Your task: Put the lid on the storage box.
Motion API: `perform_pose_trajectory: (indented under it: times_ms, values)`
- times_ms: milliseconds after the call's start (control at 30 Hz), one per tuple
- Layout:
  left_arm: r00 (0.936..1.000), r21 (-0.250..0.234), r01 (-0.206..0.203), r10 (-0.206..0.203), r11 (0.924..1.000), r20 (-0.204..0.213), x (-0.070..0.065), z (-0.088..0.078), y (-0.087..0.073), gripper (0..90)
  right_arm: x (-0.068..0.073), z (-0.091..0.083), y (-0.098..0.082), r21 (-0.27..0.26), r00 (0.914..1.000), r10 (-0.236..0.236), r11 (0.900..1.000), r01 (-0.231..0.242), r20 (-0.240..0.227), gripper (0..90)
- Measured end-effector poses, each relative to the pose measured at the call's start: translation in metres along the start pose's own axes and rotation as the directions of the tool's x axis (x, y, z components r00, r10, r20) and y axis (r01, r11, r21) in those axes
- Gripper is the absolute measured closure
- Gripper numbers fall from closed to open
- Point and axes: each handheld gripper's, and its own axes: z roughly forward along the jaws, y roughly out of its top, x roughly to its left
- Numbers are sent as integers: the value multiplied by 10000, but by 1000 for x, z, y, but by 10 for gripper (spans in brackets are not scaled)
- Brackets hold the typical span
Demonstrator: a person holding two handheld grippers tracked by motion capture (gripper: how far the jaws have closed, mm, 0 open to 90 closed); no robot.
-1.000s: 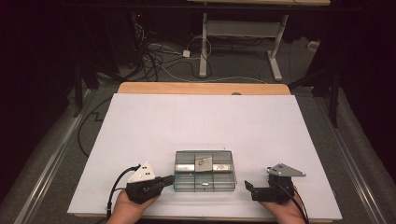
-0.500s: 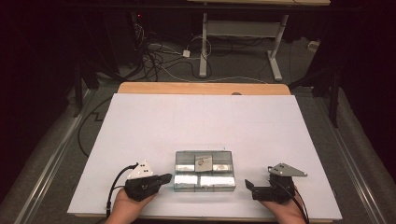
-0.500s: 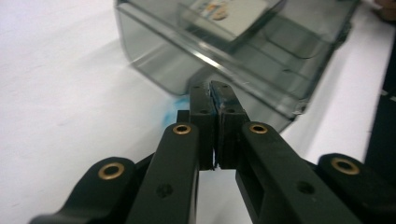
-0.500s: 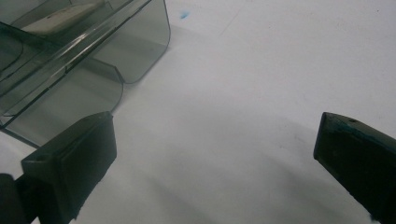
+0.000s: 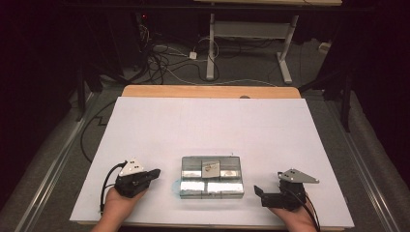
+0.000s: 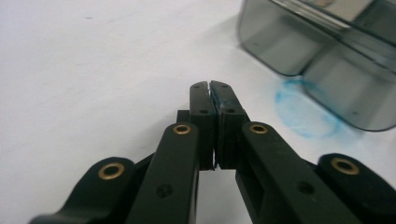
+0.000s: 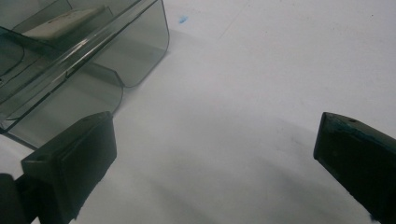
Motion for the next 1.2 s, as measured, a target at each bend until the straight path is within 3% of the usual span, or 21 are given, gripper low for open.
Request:
perform_pose_trajectory:
  times_ms: [100, 267, 367, 433, 567, 900, 1067, 1200]
  values:
    - [9988, -222, 483, -486, 9986, -111, 13, -4, -1, 827, 0, 0, 0, -52, 10000, -33, 10000, 33, -9, 0]
    - [9990, -160, 433, -435, 9989, -131, 15, -3, -1, 782, 2, 1, 1, -95, 10000, -25, 10000, 24, -67, 0]
    - [9995, -195, 306, -303, 9993, 134, 13, 2, -2, 659, 2, 1, 1, -125, 10000, -12, 9999, 11, -45, 0]
    - [9991, 67, 239, -241, 9997, 343, 14, 5, -2, 550, 2, 1, 1, -152, 10000, -4, 9999, 4, -35, 0]
    - [9994, 327, 197, -206, 9993, 271, 14, 7, 0, 343, 1, 1, 0, -160, 10000, -15, 9999, 14, -68, 0]
    - [9978, -261, 581, -573, 9980, 322, 17, 4, 0, 10, 2, 0, 0, -281, 10000, -4, 9996, 2, -90, 0]
    - [9986, -1130, 482, -457, 9924, 248, 14, -2, 2, 0, 4, -2, 1, -344, 9999, -11, 9994, 6, -146, 0]
    - [9981, -726, 539, -515, 9959, 338, 14, 5, 1, 0, 4, -2, 1, -439, 9998, -99, 9990, 92, -155, 0]
